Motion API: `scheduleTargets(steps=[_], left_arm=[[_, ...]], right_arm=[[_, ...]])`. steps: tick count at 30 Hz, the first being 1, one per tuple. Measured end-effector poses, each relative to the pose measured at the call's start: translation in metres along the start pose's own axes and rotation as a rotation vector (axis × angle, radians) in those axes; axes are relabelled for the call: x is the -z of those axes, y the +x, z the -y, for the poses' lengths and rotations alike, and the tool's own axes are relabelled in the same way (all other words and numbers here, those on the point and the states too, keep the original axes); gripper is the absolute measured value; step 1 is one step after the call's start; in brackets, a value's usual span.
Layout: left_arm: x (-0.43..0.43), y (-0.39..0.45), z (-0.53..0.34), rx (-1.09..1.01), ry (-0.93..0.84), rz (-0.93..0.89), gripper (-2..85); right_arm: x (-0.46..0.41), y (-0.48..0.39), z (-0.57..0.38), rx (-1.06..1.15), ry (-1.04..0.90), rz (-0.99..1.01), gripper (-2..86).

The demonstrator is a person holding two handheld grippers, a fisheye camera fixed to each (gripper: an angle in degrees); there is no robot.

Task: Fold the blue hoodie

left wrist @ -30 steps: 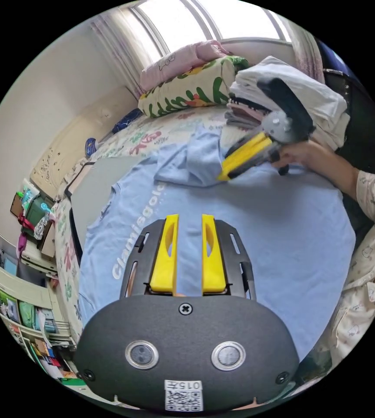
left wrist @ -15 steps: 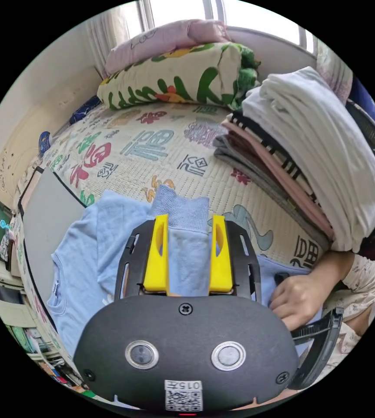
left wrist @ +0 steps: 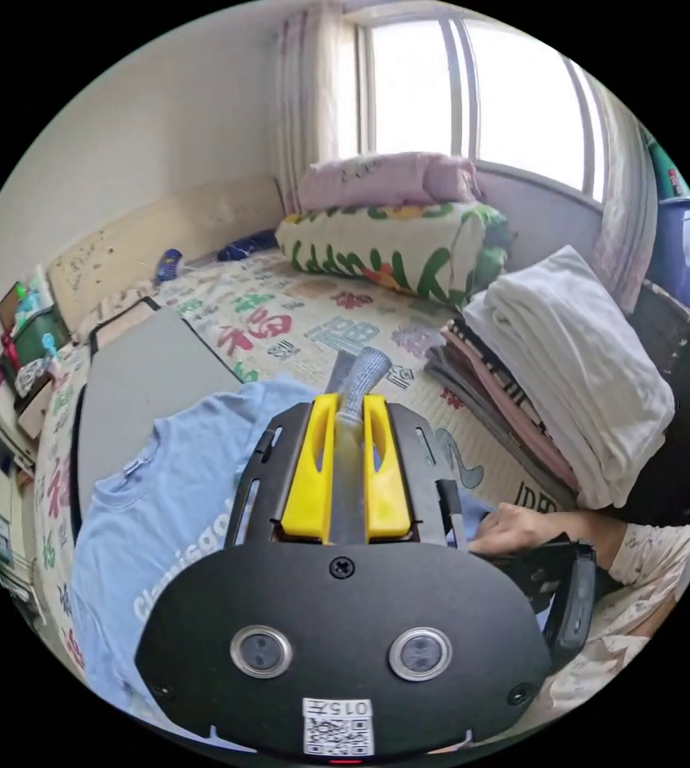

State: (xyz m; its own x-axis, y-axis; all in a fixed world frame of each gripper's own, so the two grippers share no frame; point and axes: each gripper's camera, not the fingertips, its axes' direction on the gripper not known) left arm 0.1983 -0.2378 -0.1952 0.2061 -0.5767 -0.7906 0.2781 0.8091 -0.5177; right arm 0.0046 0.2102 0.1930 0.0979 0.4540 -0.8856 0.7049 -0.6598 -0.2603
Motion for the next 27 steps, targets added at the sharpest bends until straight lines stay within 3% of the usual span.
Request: scheduleTargets(steps=[5, 8, 19, 23, 27], left_arm=[[0.099, -0.024, -0.096, 0.13, 0.164, 0.102, 5.1], [0.142, -0.028, -0.171, 0.179, 0.178, 0.055, 4.2], [0.185, 0.024, -0.352, 0.142, 0.115, 0.225, 2.0], [0.186, 0.035, -0.39, 0.16, 0.104, 0.232, 1.7], [0.188, 0.052, -0.413, 0.139, 0.12, 0.242, 1.5]], right_arm=[[0.016, 0.023, -0.014, -0.08, 0.101, -0.004, -0.8], [0.029, 0.031, -0.017, -0.106, 0.179, -0.01, -0.7], [0.075, 0.001, -0.014, 0.217, 0.415, 0.021, 0.8], [0.078, 0.087, -0.016, -0.011, 0.423, 0.085, 3.3], [0.028, 0.203, -0.036, -0.458, 0.163, -0.001, 4.7]])
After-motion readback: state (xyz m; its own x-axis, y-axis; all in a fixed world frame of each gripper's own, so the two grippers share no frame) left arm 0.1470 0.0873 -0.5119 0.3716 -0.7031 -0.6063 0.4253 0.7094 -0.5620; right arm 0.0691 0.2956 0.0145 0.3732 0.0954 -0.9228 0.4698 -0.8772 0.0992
